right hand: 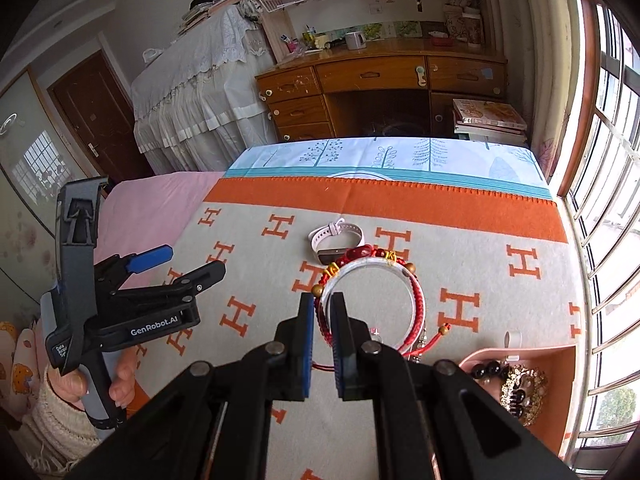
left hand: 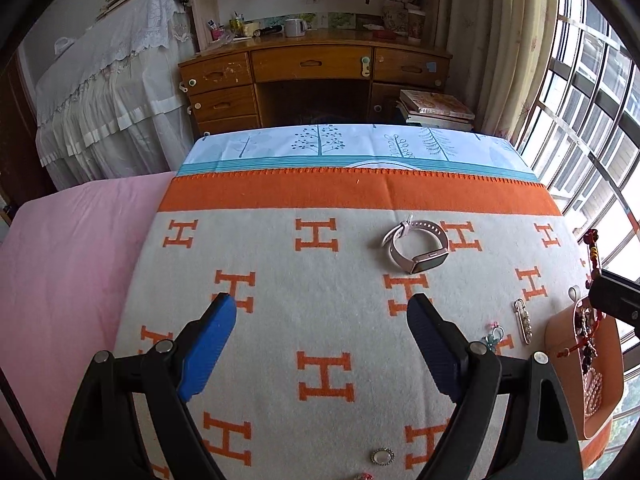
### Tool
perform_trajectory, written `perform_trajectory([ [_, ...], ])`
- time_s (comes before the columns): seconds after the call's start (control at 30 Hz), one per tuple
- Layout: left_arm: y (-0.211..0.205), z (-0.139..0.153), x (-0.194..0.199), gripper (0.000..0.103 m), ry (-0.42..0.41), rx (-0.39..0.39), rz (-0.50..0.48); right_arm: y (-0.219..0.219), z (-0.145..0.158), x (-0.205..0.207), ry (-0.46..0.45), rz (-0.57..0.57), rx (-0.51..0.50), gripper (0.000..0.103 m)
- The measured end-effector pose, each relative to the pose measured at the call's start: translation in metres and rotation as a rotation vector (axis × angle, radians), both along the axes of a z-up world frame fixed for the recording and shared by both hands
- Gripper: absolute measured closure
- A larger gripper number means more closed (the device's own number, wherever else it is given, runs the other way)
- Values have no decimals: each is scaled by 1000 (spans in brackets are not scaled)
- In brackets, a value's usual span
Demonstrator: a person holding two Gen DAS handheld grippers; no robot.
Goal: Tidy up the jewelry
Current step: 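Grasp the white smartwatch with left tool while right tool holds the red bangle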
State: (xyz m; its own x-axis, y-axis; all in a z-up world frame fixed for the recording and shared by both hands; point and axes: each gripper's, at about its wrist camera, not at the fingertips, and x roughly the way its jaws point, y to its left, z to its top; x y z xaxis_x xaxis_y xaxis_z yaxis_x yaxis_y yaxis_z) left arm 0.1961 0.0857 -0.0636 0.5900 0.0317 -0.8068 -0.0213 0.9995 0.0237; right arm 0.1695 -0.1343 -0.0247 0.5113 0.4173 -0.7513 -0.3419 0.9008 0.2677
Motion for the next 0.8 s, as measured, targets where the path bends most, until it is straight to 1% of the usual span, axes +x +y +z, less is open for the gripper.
perform_trajectory([
  [0.07,-2,-2,14,17,17,23,-5,-3,1,5,-9,-5,6,95],
  [0.17,-5,-7,34,17,45,37,-52,-7,-1,12,-9,-8,12,95],
  [0.33,-7,-24,81,17,148,1,-159,-11,-17,29,38,-18,34,95],
  [0.57,-24,-59,138,17,260,-29,-227,-16,-37,44,79,-26,49,95],
  [0.6,-28,-63,144,17,268,-27,-239,-17,-40,45,85,-31,51,95],
  [0.67,-37,-71,154,18,278,2,-256,-19,-44,50,99,-35,56,95],
  [0.73,-47,-79,161,29,290,38,-272,-20,-49,54,113,-39,59,95],
  [0.77,-50,-82,164,30,299,41,-285,-20,-51,55,119,-39,60,95],
  [0.8,-54,-84,166,39,308,45,-296,-21,-53,57,124,-39,61,95],
])
